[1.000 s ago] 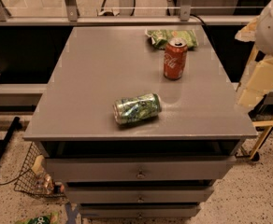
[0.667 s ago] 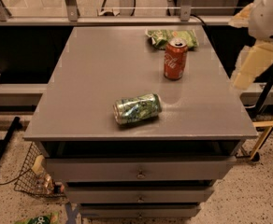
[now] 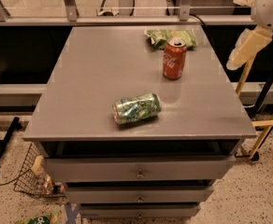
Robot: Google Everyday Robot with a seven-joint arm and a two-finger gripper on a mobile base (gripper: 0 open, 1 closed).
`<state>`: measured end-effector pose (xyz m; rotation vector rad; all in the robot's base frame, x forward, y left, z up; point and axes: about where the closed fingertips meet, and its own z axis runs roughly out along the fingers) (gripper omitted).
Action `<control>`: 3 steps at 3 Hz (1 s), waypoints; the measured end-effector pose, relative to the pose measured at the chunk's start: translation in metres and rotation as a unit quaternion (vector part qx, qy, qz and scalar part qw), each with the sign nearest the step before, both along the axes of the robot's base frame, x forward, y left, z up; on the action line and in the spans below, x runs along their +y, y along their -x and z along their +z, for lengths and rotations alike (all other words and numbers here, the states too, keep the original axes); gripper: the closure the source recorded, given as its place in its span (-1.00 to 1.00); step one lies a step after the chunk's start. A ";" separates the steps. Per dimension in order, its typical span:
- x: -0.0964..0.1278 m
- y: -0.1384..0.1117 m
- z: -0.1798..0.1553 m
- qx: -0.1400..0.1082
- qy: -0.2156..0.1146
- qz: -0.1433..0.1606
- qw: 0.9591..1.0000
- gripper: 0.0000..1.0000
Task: Pick green jalapeno chip bag
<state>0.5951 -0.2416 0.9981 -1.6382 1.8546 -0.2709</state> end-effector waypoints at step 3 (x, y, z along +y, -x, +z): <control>-0.019 -0.064 -0.021 -0.052 -0.084 -0.110 0.989 -1.00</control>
Offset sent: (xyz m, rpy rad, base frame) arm 0.0405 -0.0186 -0.0311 0.0732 -0.0377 -0.1238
